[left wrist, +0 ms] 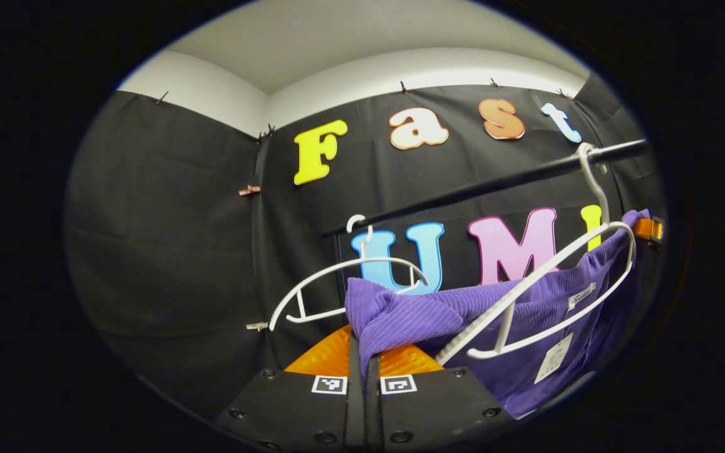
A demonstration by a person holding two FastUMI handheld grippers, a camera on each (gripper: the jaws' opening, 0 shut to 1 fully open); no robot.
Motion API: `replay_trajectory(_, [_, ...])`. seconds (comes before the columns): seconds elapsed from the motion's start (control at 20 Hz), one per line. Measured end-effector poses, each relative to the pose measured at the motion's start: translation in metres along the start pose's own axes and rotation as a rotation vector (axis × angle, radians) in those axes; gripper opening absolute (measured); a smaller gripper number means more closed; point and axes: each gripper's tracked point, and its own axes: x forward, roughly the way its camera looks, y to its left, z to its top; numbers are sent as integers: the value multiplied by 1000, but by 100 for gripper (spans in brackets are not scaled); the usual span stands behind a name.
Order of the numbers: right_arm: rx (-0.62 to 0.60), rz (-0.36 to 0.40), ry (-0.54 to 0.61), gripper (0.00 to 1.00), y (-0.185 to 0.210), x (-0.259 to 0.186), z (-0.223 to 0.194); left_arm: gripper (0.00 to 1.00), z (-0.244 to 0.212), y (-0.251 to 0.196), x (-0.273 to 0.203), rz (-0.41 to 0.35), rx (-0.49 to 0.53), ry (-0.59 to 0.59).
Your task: Grasp the clothes on the hanger with both hands and then place them into the laundry hamper below.
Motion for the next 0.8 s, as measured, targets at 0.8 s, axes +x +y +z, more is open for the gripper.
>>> replay_trajectory(0.8, [-28,-220,326,12,-76,-59,-131,5,-153,-153,-57,-314,-140,389])
